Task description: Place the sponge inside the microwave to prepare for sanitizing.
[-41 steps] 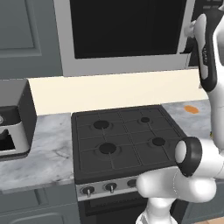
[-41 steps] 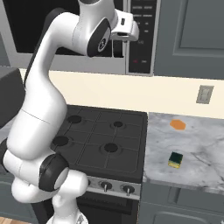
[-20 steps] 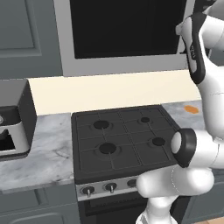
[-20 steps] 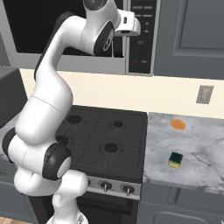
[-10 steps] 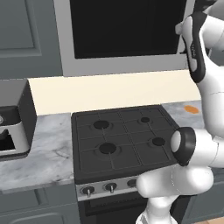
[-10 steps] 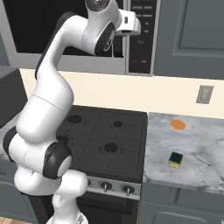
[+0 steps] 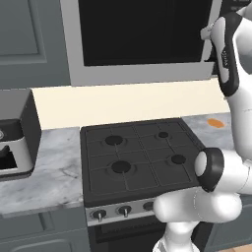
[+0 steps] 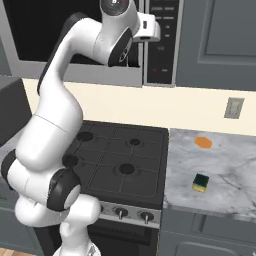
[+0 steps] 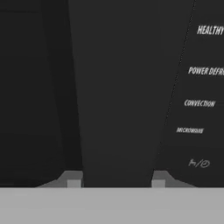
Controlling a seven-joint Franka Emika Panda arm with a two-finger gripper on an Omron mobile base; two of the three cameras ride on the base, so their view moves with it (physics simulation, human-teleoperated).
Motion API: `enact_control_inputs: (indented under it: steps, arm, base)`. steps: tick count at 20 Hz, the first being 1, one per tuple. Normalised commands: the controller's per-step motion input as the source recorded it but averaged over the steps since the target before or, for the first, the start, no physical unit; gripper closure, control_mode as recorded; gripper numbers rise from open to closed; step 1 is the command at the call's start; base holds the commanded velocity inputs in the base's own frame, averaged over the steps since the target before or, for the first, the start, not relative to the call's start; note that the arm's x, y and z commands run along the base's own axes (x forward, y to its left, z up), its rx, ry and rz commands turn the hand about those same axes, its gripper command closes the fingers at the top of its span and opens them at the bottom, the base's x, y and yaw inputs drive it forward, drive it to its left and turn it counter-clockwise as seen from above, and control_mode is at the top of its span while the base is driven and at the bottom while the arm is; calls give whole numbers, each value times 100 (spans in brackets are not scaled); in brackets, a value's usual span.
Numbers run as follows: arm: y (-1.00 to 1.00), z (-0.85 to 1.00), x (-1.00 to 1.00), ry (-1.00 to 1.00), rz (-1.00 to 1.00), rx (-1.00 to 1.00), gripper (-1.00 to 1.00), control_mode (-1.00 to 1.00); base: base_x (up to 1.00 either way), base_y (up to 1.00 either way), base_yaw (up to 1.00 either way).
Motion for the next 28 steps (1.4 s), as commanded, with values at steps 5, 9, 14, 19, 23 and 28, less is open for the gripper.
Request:
enact_control_inputs:
  steps: [5, 9, 14, 19, 23, 28]
  arm:
    - [49, 0, -44, -4, -26, -1, 100, -100]
    - [63, -3, -45, 0, -39, -3, 100, -100]
    - [62, -6, -44, 0, -46, -4, 100, -100]
    - [47, 0, -78, -7, -43, 1, 100, -100]
    - [38, 0, -80, -1, -28, 4, 100, -100]
    - [47, 2, -67, -1, -7, 7, 100, -100]
  base:
    - [0, 0, 0]
    - [0, 0, 0]
    - [0, 0, 0]
    - [0, 0, 0]
    - [0, 0, 0]
    - [0, 0, 0]
